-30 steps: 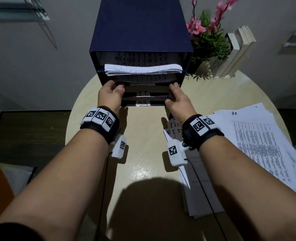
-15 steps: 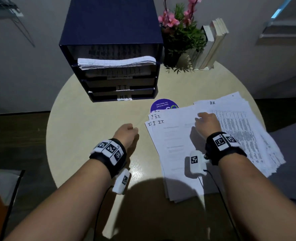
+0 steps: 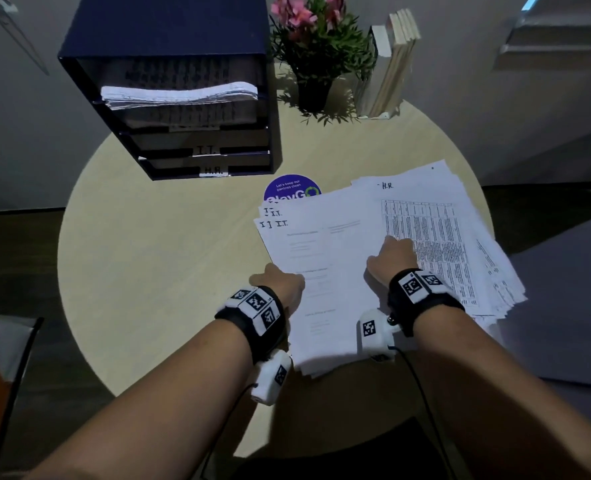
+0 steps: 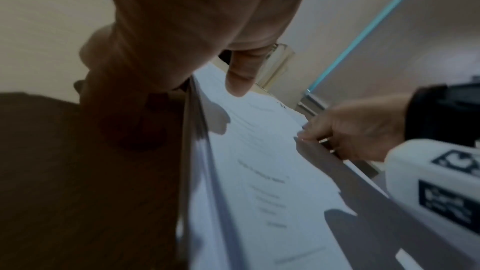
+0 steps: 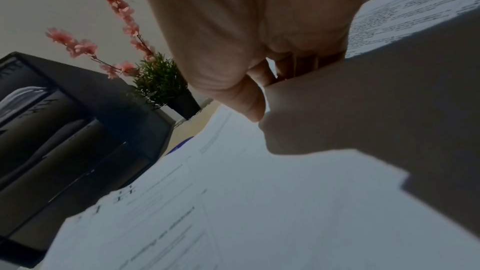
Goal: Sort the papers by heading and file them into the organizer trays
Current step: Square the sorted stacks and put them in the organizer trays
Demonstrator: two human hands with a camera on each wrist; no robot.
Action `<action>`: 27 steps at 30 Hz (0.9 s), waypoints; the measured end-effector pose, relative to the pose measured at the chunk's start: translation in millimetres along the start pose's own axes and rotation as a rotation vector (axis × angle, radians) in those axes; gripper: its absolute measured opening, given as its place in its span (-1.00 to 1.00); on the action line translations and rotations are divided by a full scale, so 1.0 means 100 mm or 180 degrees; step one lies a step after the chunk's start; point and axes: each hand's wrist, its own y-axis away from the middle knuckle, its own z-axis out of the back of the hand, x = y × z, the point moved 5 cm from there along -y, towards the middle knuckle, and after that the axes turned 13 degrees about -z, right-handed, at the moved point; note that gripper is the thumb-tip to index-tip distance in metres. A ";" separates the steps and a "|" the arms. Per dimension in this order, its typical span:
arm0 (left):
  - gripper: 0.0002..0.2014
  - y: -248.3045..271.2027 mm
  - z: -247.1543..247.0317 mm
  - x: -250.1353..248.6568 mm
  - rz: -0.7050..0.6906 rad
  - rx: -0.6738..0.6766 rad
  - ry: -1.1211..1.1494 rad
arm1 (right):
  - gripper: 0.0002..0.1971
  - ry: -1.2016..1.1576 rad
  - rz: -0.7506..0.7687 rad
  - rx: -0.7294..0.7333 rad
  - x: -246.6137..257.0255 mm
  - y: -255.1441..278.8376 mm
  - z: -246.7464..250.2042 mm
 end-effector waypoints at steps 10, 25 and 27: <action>-0.53 0.30 0.23 -0.13 -0.1587 -0.0756 0.1143 | -0.78 -0.1313 0.0843 0.0413 -0.01 0.09 0.17; -0.42 0.80 1.60 0.12 -0.2181 -0.1922 0.2591 | -0.56 -0.3502 0.2053 0.1290 0.83 1.58 0.49; -0.39 0.88 1.66 0.11 -0.2356 -0.1958 0.2695 | -0.36 -0.3780 0.2292 0.1314 0.87 1.67 0.56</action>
